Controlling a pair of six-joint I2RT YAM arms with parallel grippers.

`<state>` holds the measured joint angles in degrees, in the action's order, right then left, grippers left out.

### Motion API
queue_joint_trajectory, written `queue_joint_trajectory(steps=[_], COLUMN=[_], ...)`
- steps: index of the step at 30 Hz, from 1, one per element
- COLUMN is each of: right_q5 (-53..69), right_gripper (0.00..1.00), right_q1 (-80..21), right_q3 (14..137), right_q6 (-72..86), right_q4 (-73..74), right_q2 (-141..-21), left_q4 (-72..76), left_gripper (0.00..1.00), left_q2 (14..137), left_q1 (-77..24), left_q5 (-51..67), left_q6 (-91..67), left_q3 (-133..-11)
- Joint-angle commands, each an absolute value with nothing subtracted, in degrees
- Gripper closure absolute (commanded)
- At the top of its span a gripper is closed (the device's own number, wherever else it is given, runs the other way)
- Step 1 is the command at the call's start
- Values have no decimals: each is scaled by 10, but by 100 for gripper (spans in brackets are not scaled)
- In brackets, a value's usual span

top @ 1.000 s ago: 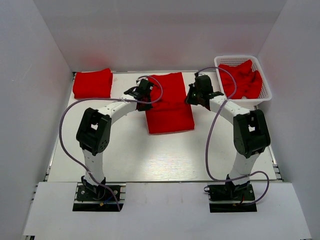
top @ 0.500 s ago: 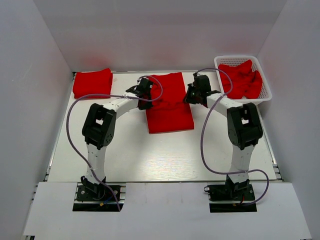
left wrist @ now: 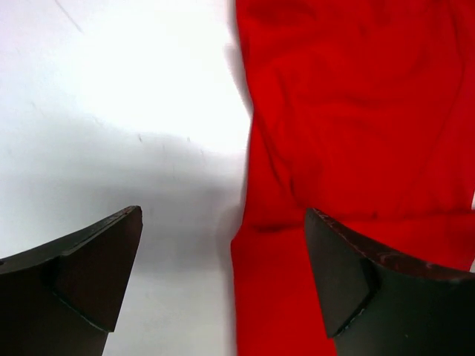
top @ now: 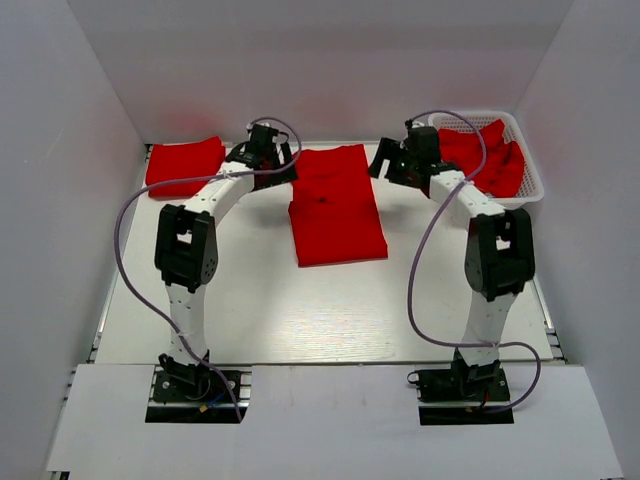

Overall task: Fold and stack the t-shirts
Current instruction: Fold the folded rectangular tshirt in 1/3 of the way, then grab one side of the 2/3 rectangular tshirt with both arms

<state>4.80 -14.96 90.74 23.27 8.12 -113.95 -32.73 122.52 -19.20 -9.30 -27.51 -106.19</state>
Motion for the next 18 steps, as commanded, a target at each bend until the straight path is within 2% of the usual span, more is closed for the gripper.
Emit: queue_joint_trajectory(steps=[1, 6, 10, 13, 18], right_q5=[70, 119, 138, 147, 157], right_gripper=[10, 10, 10, 10, 10], right_q1=[-155, -156, -155, -158, -156], right_q3=[825, 648, 544, 487, 464], right_q6=[217, 233, 245, 243, 235], right_q4=[98, 75, 34, 20, 11], right_q2=[-1046, -968, -893, -879, -884], left_q4=[-333, -244, -210, -215, -221], left_gripper=[0, 0, 0, 0, 0], left_q2=[1145, 1036, 1000, 1005, 1017], left_q1=[-212, -234, -277, -308, -326], left_q5=[-37, 76, 71, 73, 55], left_q6=[-258, -252, -267, -273, -279], left_q3=[-964, -771, -663, -650, -644])
